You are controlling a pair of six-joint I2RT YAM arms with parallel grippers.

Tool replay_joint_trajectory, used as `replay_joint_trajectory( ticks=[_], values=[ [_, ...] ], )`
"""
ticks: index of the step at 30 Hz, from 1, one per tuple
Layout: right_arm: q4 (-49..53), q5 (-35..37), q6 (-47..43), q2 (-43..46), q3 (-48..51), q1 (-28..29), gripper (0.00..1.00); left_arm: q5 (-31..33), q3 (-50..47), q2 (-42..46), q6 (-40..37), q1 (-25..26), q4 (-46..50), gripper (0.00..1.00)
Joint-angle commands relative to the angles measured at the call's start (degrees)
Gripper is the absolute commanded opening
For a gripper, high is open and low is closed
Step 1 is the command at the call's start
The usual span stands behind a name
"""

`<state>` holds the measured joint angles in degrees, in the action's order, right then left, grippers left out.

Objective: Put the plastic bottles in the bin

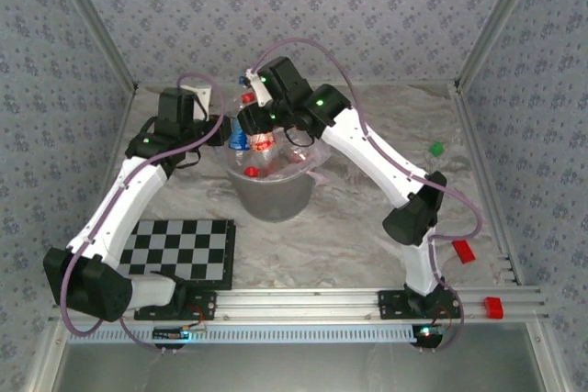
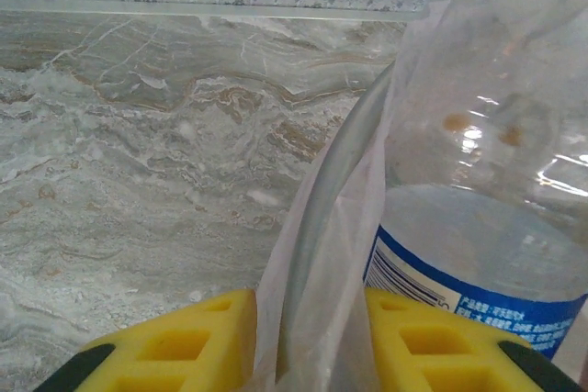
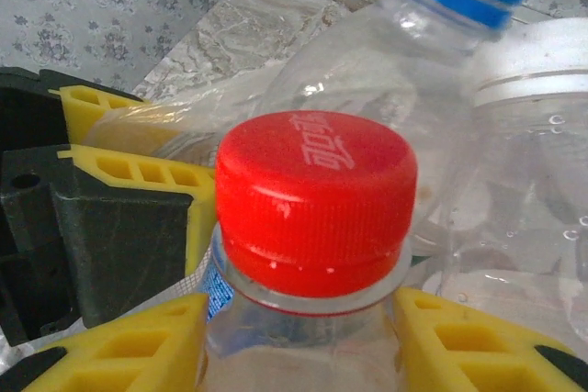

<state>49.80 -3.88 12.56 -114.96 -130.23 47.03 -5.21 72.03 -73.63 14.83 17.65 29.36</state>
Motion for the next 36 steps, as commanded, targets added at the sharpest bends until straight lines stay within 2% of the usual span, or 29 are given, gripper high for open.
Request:
replay_joint_trajectory(
  ticks=[1,4,6,10,15,25,30,33,36],
  values=[
    [5.01,3.92,-0.97,-2.99,-3.09,-0.07,0.44,0.90,0.31,0.55,-0.65,0.02,1.18,0.33],
    [7.15,4.24,-1.35,-0.35,-6.38,0.00,0.65,0.91,0.33,0.52,-0.64,0.02,1.22,0.33],
    [8.06,3.99,-1.54,1.99,-7.06,-0.03,0.75,0.65,0.31,0.55,-0.50,0.02,1.22,0.33],
    [7.92,2.76,-1.23,8.02,-5.27,-1.71,0.77,0.47,0.23,0.53,-0.06,0.19,0.84,0.33],
    [5.06,2.04,0.08,16.21,2.10,-6.16,0.77,0.95,0.02,-0.41,0.78,0.76,0.32,0.33],
    [-1.68,-8.78,5.51,35.00,29.01,-26.12,0.78,4.91,3.00,-4.44,3.71,7.61,-0.54,0.33],
    [-4.87,-13.59,7.73,42.02,41.20,-32.26,0.78,5.81,2.81,-7.67,7.38,11.24,-4.85,0.33],
    [-4.86,-15.01,7.57,45.61,45.16,-35.65,0.78,6.92,2.96,-9.80,9.06,14.10,-8.18,0.33],
    [-5.20,-15.43,7.42,48.91,48.19,-39.29,0.80,9.44,5.79,-12.80,7.78,17.49,-7.63,0.33]
  ],
)
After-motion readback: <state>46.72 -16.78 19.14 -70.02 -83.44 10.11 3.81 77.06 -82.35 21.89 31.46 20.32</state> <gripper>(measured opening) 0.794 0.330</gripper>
